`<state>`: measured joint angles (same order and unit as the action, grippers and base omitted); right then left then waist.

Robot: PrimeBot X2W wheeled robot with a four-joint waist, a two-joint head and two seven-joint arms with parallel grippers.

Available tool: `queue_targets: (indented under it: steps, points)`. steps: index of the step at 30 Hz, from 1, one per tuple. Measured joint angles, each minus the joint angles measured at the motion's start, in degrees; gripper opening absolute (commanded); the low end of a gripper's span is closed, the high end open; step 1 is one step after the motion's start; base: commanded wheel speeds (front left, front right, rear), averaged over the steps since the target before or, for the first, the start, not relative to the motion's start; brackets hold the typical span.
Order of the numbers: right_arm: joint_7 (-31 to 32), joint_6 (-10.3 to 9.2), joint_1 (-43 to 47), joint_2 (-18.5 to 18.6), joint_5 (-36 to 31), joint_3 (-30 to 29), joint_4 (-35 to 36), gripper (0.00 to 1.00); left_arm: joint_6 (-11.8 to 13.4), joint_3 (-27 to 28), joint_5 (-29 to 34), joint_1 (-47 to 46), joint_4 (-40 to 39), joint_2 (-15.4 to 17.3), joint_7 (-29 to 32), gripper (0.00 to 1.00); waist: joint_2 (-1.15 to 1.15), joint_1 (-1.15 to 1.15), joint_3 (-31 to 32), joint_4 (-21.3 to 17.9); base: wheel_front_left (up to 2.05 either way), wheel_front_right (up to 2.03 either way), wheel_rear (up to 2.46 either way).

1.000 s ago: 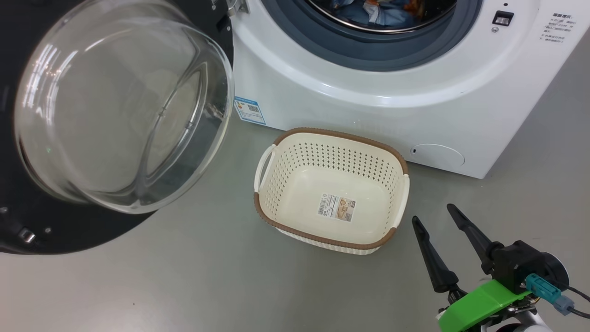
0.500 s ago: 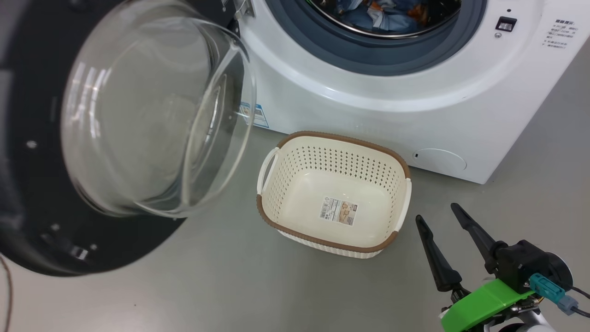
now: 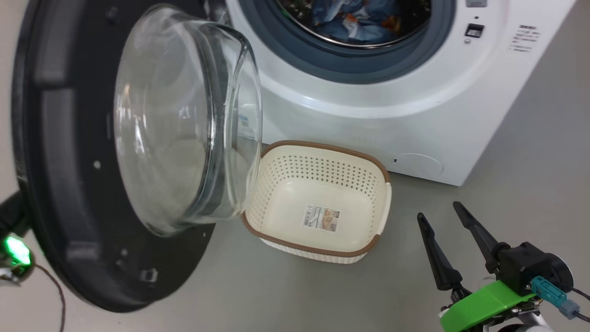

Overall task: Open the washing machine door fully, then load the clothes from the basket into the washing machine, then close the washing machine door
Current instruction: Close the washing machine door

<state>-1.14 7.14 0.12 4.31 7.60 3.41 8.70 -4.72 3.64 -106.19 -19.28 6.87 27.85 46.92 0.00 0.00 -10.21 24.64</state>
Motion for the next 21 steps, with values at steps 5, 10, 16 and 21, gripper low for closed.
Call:
queue_targets:
  steps: [5,10,16,21]
  points:
    - [-0.74,0.0,-0.01,-0.42,-0.47,-0.02,0.03,1.0,1.54,-1.46,-0.36,1.65,-4.78,-1.0,0.92,0.0,0.0,0.0,0.11,-2.35,0.0,0.0,0.0]
    - [-1.6,0.0,-0.04,-0.6,-0.56,-0.04,0.0,1.0,2.03,-2.8,-0.73,1.72,-7.48,-2.09,1.6,0.0,0.0,0.0,-0.05,-5.24,0.0,0.0,0.0]
    - [-2.53,0.0,-0.08,-0.75,-0.94,-0.01,-0.19,1.0,3.08,-3.98,-0.88,1.72,-9.53,-3.42,1.7,0.0,0.0,0.0,-0.14,-8.66,0.0,0.0,0.0]
    - [-3.05,0.0,-0.11,-1.03,-0.94,0.08,-0.43,1.0,3.94,-4.92,-0.85,1.69,-10.47,-4.41,1.63,0.0,0.0,0.0,-0.11,-12.43,0.0,0.0,0.0]
